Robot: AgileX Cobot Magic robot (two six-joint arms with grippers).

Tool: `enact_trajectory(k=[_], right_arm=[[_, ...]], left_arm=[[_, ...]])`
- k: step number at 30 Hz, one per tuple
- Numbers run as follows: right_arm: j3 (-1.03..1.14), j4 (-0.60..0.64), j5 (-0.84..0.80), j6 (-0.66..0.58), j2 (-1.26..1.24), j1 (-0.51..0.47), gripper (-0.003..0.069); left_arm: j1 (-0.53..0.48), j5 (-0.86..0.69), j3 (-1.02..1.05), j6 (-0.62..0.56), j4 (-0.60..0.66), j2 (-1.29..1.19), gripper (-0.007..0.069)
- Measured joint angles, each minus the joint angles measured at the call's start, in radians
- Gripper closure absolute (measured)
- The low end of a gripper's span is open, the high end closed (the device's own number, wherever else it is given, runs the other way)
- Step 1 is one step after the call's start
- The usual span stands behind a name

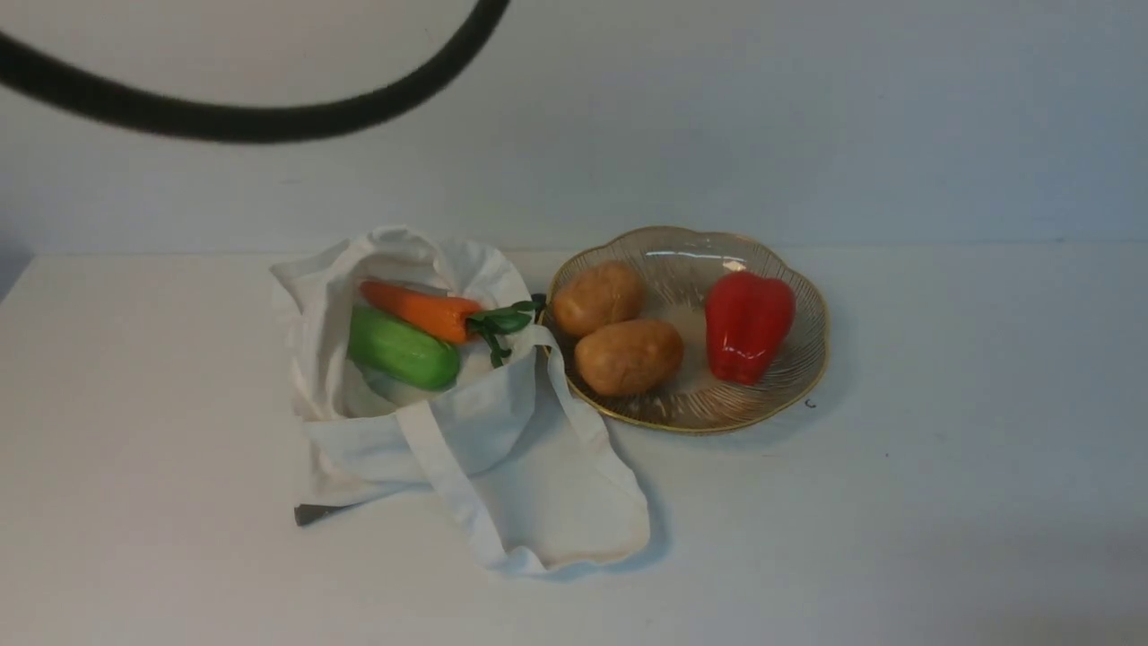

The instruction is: Take vegetables from cloth bag on white table place on plate.

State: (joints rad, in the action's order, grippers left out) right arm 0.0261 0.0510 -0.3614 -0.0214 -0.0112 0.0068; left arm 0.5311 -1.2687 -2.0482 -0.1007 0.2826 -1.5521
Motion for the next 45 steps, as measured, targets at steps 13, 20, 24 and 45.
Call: enact_trajectory(k=[13, 20, 24, 45], right_arm=[[0.000, 0.000, 0.000, 0.000, 0.000, 0.000, 0.0673], [0.000, 0.000, 0.000, 0.000, 0.000, 0.000, 0.0673], [0.000, 0.000, 0.000, 0.000, 0.000, 0.000, 0.0673], [0.000, 0.000, 0.000, 0.000, 0.000, 0.000, 0.0673]], left_arm=[[0.000, 0.179, 0.434, -0.076, 0.009, 0.338, 0.0629], [0.000, 0.406, 0.780, -0.071, 0.012, 0.595, 0.0629], [0.000, 0.414, 0.900, -0.068, 0.013, 0.692, 0.0629], [-0.004, 0.585, 1.231, -0.049, -0.001, 0.793, 0.0629]])
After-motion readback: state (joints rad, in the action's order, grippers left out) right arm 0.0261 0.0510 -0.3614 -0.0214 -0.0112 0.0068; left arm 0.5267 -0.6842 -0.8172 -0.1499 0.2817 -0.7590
